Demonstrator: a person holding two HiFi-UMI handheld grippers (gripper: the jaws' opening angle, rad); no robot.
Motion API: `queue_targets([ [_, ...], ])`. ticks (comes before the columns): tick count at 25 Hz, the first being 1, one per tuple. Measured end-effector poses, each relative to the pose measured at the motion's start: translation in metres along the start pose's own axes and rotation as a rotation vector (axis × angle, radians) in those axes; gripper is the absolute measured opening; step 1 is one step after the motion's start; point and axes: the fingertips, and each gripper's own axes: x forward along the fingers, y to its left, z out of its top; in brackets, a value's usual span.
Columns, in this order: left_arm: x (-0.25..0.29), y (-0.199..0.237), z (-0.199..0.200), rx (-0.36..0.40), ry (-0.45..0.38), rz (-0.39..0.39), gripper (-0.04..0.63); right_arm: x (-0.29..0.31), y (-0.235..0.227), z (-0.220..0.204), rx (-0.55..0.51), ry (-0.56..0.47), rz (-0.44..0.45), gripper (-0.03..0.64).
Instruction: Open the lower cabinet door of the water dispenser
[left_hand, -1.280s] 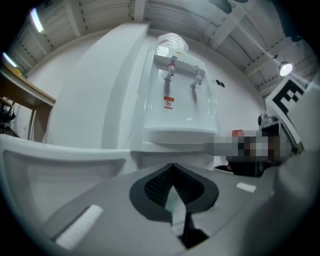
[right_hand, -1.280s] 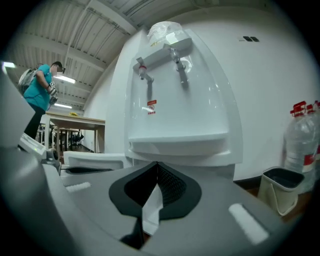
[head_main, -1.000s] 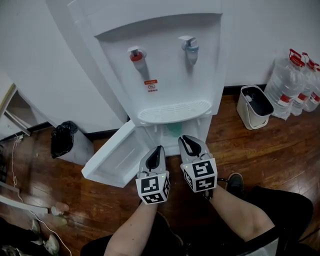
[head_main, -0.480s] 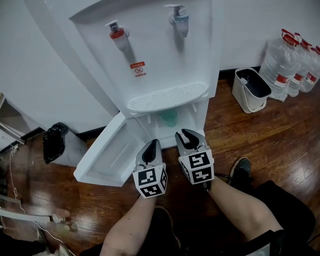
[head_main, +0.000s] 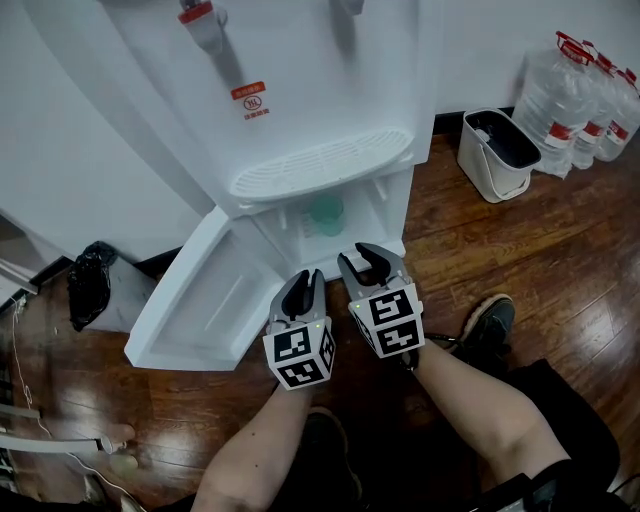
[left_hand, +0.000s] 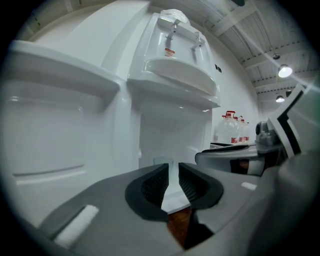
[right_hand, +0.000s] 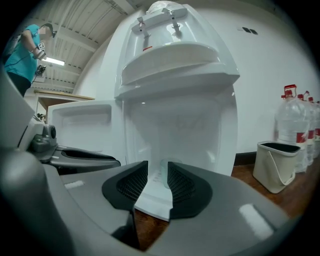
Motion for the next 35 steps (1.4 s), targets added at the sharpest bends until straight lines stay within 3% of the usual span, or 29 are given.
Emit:
queue_targets([
  [12, 0.028, 0.024, -0.028, 0.014, 0.03, 0.021, 0.206, 0.039, -0.007, -0.019, -0.001, 0.009, 0.008, 0.217],
  [17, 0.031, 0.028, -0.037, 0.026, 0.035, 0.052, 0.195, 0.049, -0.015, -0.027, 0.026, 0.0, -0.03, 0.235],
  [28, 0.047, 0.015, -0.055, 0.061, 0.024, -0.057, 0.235, 0.078, -0.015, -0.05, -0.013, 0.017, -0.04, 0.321],
  [32, 0.046, 0.013, -0.075, 0.18, 0.061, -0.115, 0.238, 0.092, -0.009, -0.061, -0.021, 0.042, -0.024, 0.341],
  [35, 0.053, 0.02, -0.08, 0.155, 0.076, -0.101, 0.238, 0.101, -0.024, -0.066, -0.001, 0.046, -0.053, 0.362],
])
